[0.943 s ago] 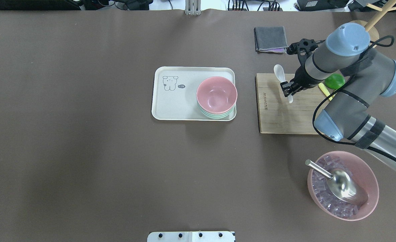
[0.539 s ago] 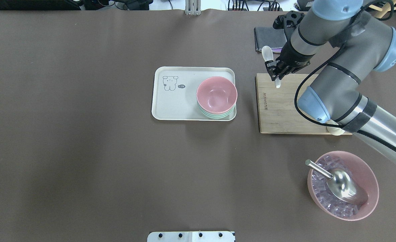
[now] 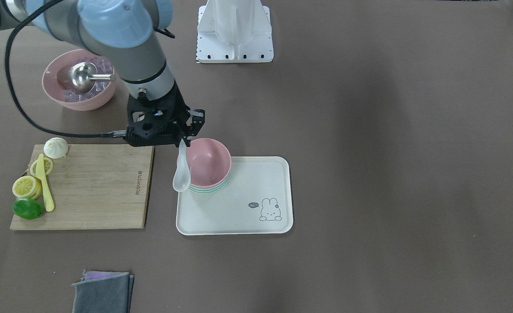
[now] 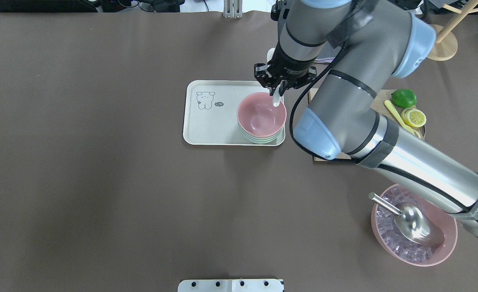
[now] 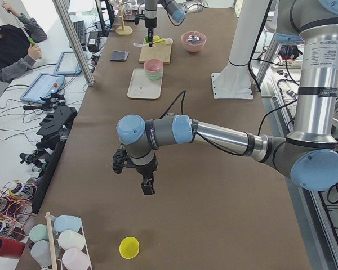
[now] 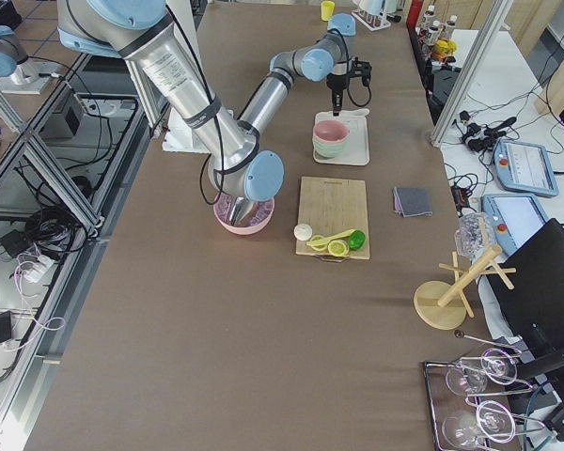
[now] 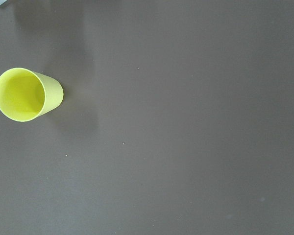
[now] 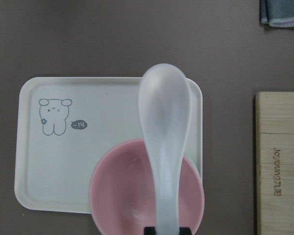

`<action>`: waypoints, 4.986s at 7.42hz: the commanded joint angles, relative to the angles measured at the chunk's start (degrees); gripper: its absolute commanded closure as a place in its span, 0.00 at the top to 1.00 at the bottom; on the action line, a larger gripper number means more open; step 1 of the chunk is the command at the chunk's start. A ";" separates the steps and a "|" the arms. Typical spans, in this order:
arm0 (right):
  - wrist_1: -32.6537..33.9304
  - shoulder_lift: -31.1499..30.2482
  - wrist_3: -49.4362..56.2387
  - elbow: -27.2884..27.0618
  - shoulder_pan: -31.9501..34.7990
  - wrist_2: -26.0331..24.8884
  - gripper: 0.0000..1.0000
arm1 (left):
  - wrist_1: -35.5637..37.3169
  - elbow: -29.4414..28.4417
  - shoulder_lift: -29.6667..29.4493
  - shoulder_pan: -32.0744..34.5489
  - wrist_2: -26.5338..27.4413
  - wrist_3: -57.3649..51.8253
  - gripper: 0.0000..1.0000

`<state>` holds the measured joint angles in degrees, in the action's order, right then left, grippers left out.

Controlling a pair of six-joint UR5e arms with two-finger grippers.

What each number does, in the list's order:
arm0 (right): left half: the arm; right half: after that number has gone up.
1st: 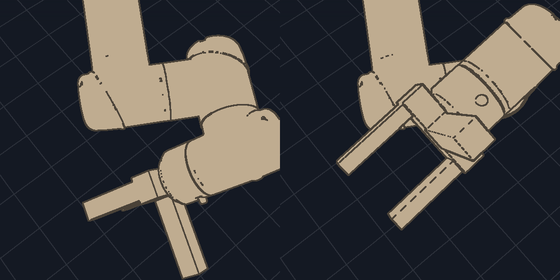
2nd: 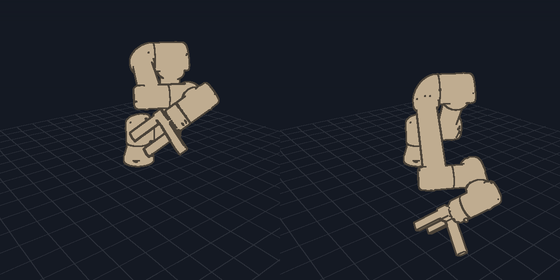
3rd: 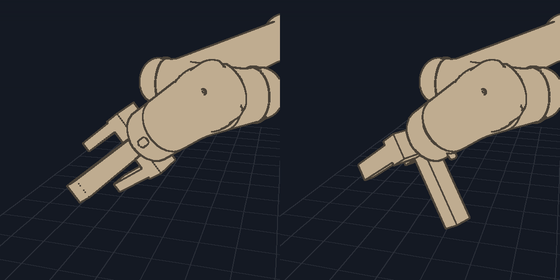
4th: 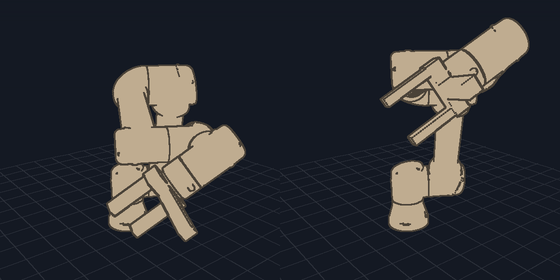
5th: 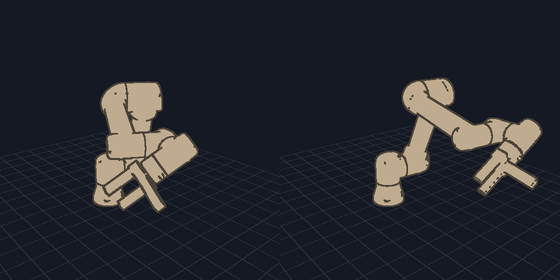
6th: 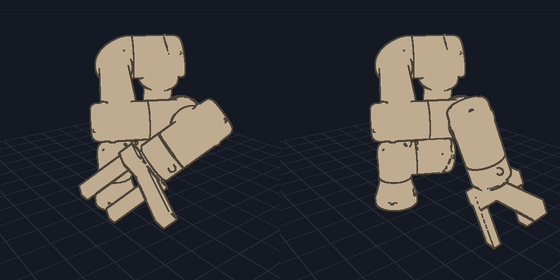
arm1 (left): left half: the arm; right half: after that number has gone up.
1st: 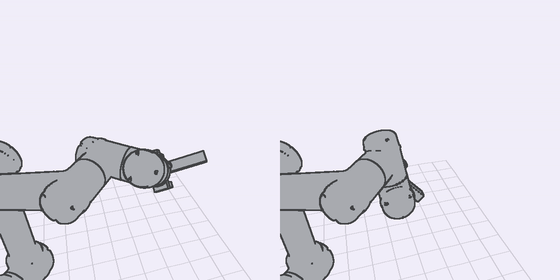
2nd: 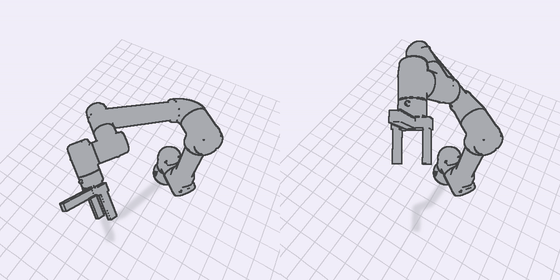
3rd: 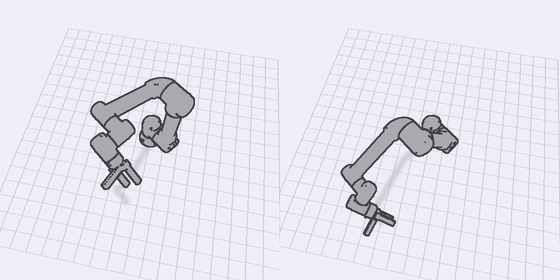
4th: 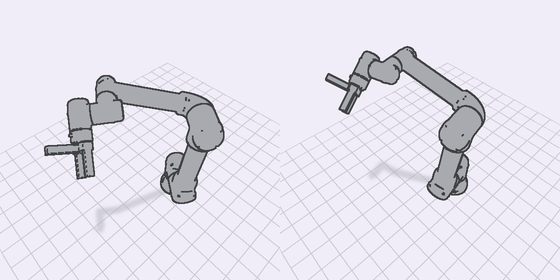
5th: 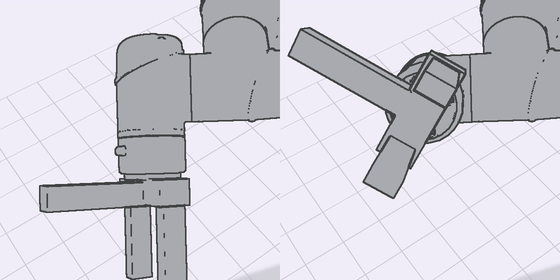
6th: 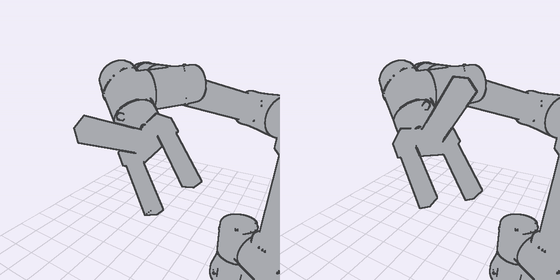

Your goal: Stack pink bowl on green and place spoon

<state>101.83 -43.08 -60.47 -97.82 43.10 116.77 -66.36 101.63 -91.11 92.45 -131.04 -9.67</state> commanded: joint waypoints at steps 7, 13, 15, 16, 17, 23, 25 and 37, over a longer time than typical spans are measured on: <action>1.36 0.55 -2.73 6.85 -8.56 -8.93 0.00 | 0.00 -0.02 0.15 0.10 0.00 0.00 0.99; 1.18 0.81 -1.14 5.89 -4.28 -6.31 1.00 | 0.09 -0.11 0.23 0.09 0.00 0.00 0.99; 1.18 -0.42 6.27 5.89 3.79 -0.27 1.00 | 0.09 -0.03 0.23 0.10 0.00 -0.09 0.99; 1.09 -3.03 11.55 5.80 8.18 2.82 1.00 | 0.09 -0.02 0.32 0.10 0.00 -0.09 0.99; 1.09 -5.93 18.30 5.45 12.32 4.41 1.00 | 0.17 -0.02 0.32 0.44 0.00 0.00 0.99; 1.62 -28.07 53.49 0.27 32.81 10.85 1.00 | -0.09 -0.11 0.15 0.80 0.08 -0.18 0.99; 1.62 -37.03 59.57 -3.31 38.52 10.93 1.00 | -0.09 -0.47 0.15 0.80 0.00 -0.18 0.99; 1.00 -55.09 66.80 -9.05 48.66 14.10 1.00 | -9.41 1.38 0.14 0.53 0.00 -0.53 0.99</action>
